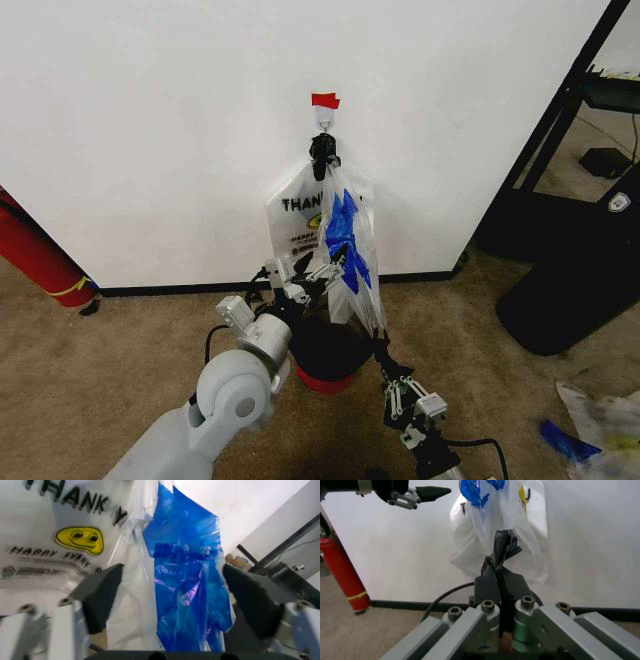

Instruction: Pick up the garbage bag from the wall and place it over the trash bin.

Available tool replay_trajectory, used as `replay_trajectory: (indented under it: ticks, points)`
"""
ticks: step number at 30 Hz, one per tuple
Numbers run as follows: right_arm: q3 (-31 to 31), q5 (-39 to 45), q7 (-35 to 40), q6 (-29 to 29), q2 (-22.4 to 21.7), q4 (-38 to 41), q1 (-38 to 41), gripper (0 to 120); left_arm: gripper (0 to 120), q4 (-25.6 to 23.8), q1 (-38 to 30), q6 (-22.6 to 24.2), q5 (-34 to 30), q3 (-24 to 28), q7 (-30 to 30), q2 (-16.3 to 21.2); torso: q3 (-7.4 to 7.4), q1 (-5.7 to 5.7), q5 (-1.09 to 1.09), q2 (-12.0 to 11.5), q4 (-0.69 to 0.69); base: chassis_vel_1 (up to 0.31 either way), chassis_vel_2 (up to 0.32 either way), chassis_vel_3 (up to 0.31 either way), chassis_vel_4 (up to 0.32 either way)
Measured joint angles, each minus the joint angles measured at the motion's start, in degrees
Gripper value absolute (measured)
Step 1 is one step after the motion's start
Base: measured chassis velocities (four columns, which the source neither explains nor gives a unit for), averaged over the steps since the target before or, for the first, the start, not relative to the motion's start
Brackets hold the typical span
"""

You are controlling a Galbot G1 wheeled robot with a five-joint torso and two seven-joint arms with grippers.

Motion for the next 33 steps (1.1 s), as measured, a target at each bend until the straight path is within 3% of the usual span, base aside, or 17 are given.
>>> replay_trajectory:
  ticks: [10,19,25,33]
  points:
    - [0.2,1.1,0.2,-0.4,-0.1,0.5,-0.1,0,40,1.6,-0.5,0.3,-1.1,0.6,0.1,-1.2,0.0,0.0,0.0,0.0,0.0,0.0,0.0,0.0,0.0]
    - [0.4,1.1,0.4,-0.4,0.1,0.3,-0.4,0,26,1.3,-0.7,0.4,-1.1,1.2,0.2,-2.1,0.0,-0.01,0.0,0.0,0.0,0.0,0.0,0.0,0.0]
    - [0.0,1.4,0.9,-0.6,0.4,0.2,-0.3,0,2,0.5,-1.1,0.4,-1.6,1.0,0.1,-2.1,0.0,0.0,0.0,0.0,0.0,0.0,0.0,0.0,0.0]
    - [0.0,1.8,1.3,-1.0,0.3,0.4,-0.2,0,0,0.1,-1.0,-0.2,-1.6,1.0,0.4,-2.0,0.0,0.0,0.0,0.0,0.0,0.0,0.0,0.0,0.0]
